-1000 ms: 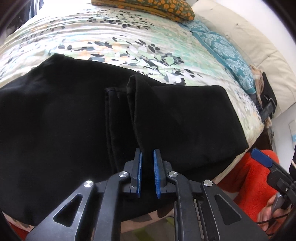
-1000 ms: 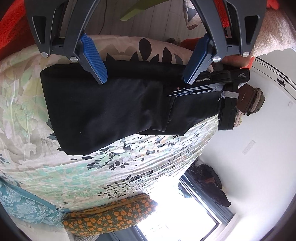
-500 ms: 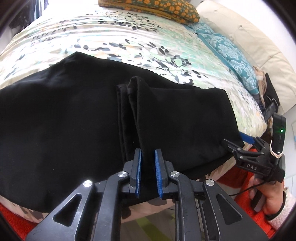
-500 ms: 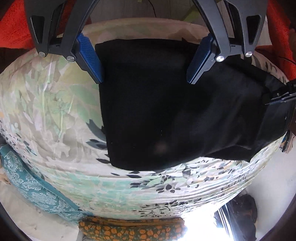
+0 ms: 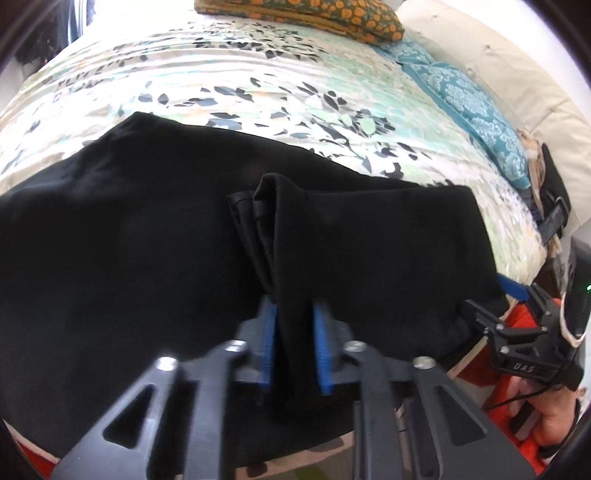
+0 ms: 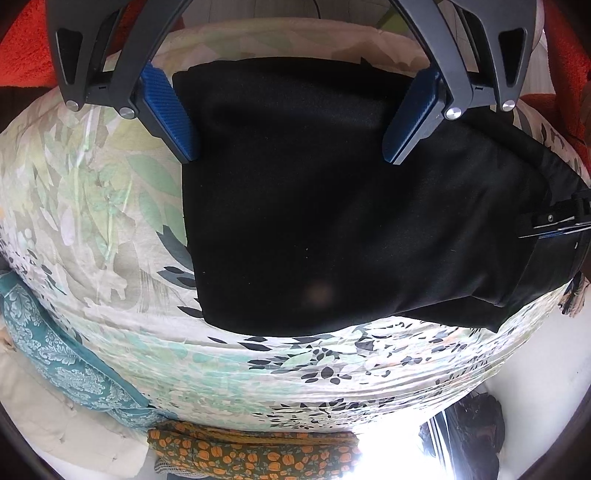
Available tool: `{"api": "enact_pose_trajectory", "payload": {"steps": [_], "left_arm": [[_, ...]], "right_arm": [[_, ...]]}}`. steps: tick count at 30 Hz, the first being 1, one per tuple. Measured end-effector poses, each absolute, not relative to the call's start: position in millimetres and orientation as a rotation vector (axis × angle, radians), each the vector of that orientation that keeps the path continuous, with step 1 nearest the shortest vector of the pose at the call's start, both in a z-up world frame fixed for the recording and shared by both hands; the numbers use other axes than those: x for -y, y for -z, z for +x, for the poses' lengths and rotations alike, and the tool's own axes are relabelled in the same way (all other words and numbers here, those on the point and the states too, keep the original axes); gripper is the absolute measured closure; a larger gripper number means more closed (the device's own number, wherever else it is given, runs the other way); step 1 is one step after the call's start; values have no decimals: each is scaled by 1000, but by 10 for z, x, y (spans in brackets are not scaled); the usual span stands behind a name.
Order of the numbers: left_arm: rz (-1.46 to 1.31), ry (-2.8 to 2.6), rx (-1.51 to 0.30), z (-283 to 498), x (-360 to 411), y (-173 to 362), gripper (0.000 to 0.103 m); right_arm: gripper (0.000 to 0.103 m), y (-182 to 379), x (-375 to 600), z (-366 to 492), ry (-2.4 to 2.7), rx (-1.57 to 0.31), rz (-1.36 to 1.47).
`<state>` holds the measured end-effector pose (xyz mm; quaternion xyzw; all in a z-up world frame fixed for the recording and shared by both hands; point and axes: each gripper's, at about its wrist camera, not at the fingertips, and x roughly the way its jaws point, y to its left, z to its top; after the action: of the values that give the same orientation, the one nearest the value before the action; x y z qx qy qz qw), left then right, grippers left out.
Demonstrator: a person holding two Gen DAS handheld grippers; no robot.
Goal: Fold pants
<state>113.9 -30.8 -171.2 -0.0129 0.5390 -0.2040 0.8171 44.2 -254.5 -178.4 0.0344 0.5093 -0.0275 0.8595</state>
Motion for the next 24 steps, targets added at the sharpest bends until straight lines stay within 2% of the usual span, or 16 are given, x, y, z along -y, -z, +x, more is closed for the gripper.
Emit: {"api": "enact_pose_trajectory", "payload": {"steps": [1, 4, 7, 11, 12, 13, 14, 15, 17, 19, 21, 22, 23, 24], "left_arm": [[-33, 437, -1137, 1122, 292, 1680, 94], [-133, 413, -1130, 1108, 71, 1578, 94], [-120, 415, -1134, 1097, -21, 1587, 94], [-84, 404, -1146, 1088, 75, 1688, 93], [-74, 404, -1145, 1089, 103, 1688, 93], [-67, 403, -1144, 1087, 116, 1685, 93], [-65, 402, -1144, 1086, 115, 1689, 92], [-67, 400, -1145, 1085, 103, 1700, 90], [-73, 388, -1151, 1087, 69, 1729, 81], [-90, 383, -1161, 1098, 24, 1737, 76], [-134, 362, -1162, 1105, -68, 1689, 59], [-145, 327, -1143, 1097, -133, 1634, 44], [-154, 293, -1116, 1084, -196, 1563, 39], [-158, 264, -1080, 1061, -255, 1477, 39]], "right_arm": [[4, 1750, 2589, 440, 44, -1067, 102], [5, 1490, 2900, 315, 61, -938, 260], [6, 1215, 3152, 147, 105, -801, 325], [30, 1154, 2902, 163, -68, -806, 285], [33, 1221, 2759, 196, -112, -849, 252], [44, 1321, 2608, 233, -148, -904, 219], [50, 1451, 2483, 275, -172, -974, 192], [50, 1652, 2365, 304, -196, -1069, 175], [50, 1729, 2283, 284, -176, -1058, 140], [49, 1675, 2307, 321, -176, -1062, 164], [49, 1657, 2364, 297, -175, -1043, 191], [49, 1638, 2401, 277, -172, -1038, 216], [49, 1598, 2442, 250, -174, -1021, 248], [49, 1530, 2497, 218, -172, -987, 276]]}}
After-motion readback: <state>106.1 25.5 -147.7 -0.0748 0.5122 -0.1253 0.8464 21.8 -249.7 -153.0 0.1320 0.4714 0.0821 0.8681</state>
